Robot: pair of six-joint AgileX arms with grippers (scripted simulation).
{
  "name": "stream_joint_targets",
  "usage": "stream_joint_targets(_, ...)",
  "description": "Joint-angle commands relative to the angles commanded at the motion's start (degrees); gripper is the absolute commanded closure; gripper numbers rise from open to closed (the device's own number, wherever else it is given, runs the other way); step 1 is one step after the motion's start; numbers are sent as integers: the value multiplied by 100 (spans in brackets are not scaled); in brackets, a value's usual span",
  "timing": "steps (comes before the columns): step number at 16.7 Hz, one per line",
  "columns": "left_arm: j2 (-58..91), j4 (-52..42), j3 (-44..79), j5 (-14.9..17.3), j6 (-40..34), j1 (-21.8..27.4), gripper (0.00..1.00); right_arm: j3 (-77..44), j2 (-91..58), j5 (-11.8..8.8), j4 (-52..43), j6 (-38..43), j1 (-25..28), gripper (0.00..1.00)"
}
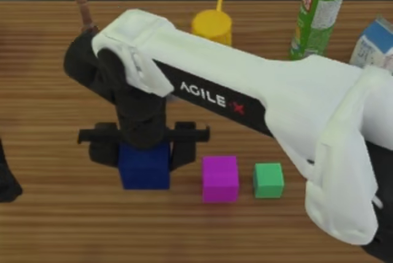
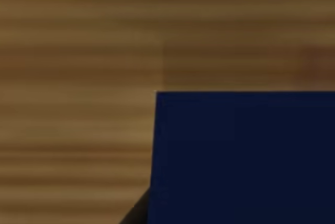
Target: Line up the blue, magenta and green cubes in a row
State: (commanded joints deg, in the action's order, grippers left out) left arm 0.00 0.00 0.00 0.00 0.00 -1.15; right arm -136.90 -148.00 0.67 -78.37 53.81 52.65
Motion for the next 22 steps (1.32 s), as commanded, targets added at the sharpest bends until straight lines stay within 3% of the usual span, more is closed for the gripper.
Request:
stream_joint_targets(4,0,0,0,0,0,0,0,850,-15,1,829,5,31,100)
stream_joint_targets(9,0,0,0,0,0,0,0,972,-27,3,953,9,41,100)
stream_joint_targets(22,0,0,0,0,0,0,0,972,-27,3,953,9,41,2)
